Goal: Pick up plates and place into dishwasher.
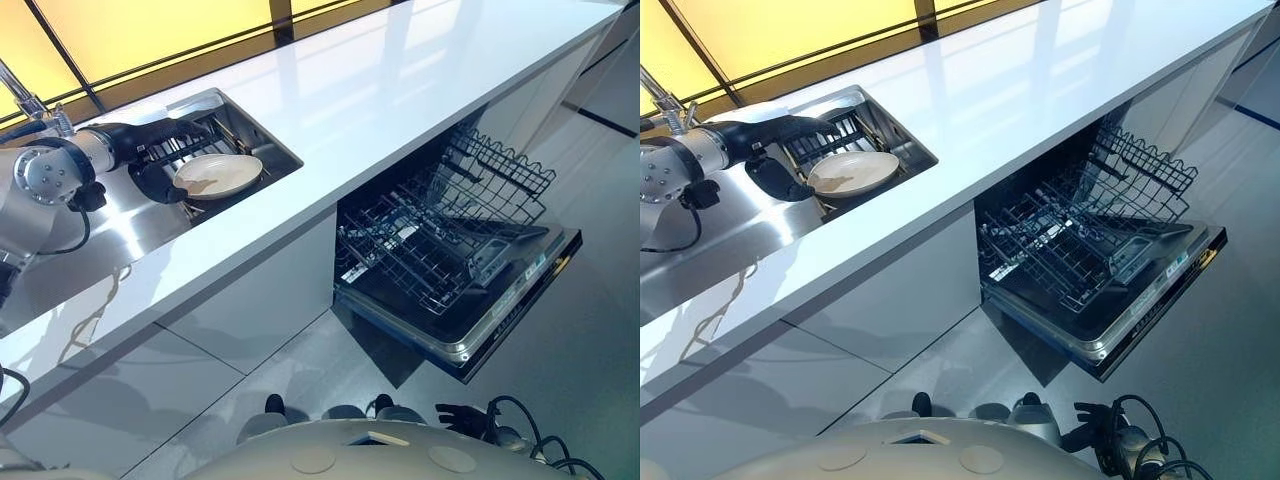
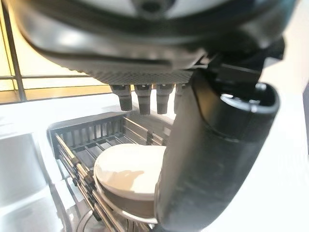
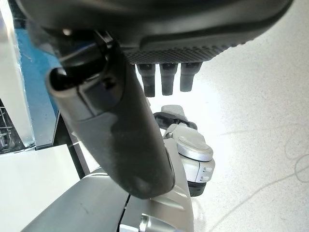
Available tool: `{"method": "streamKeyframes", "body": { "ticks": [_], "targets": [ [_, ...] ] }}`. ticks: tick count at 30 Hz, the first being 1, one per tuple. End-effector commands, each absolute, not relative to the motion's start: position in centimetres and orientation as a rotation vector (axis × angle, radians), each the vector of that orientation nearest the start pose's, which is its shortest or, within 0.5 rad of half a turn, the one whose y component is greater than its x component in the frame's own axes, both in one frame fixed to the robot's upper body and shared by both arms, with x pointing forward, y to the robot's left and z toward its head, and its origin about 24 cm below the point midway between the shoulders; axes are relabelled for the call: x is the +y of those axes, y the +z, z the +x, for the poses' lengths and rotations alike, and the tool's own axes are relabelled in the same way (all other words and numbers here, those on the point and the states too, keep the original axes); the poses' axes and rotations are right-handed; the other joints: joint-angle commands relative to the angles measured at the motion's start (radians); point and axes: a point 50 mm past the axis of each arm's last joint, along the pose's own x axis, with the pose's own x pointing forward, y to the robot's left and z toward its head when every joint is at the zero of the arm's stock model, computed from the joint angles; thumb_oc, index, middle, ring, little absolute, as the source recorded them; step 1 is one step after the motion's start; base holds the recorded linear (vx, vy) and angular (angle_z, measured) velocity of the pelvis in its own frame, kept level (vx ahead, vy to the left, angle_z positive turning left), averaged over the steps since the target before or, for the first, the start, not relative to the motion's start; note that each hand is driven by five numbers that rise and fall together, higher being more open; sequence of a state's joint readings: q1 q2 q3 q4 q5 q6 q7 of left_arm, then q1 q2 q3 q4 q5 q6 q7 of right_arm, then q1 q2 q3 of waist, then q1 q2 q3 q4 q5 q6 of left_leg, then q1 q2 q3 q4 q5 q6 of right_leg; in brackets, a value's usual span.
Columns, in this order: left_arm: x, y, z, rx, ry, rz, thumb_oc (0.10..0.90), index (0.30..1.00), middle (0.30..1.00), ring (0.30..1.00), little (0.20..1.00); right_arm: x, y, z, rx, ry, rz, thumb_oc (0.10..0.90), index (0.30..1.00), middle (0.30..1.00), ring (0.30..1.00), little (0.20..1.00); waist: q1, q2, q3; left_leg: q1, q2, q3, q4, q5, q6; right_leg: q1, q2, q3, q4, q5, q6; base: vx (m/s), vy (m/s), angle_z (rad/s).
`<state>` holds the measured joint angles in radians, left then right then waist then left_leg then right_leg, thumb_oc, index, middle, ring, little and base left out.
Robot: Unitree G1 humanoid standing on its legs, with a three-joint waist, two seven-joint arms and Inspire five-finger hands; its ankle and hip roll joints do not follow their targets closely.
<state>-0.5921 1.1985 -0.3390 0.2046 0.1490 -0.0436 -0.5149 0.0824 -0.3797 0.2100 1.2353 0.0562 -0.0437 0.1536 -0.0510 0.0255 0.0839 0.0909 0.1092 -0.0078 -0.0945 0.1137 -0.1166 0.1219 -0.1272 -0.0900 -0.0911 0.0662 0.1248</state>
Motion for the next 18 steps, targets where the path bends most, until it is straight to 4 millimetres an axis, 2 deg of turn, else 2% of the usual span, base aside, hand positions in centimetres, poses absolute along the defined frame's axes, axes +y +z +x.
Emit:
{"method": "streamKeyframes", "body": {
  "ticks": [1,18],
  "targets": [
    [29.8,28.7,30.4,-0.055,-0.193,1.429,0.800,0.900,0.900,0.900,0.900,-28.1,-14.5,8.8,1.207,0.018,-0.299,0.800,0.900,0.900,0.900,0.900,0.003,0.042,-0.018,0.021,-0.120,0.088,0.010,-0.130,0.107,-0.021,0.104,-0.033,0.039,-0.074,-0.022,0.00,0.000,0.00],
    [29.2,27.3,31.2,-0.026,-0.241,1.390,0.800,0.900,0.900,0.900,0.900,-28.0,-14.7,8.3,1.215,0.014,-0.298,0.800,0.900,0.900,0.900,0.900,-0.016,0.045,-0.014,0.028,-0.123,0.099,0.009,-0.136,0.114,-0.021,0.108,-0.027,0.043,-0.075,-0.022,0.00,0.000,0.00]
  ]
}}
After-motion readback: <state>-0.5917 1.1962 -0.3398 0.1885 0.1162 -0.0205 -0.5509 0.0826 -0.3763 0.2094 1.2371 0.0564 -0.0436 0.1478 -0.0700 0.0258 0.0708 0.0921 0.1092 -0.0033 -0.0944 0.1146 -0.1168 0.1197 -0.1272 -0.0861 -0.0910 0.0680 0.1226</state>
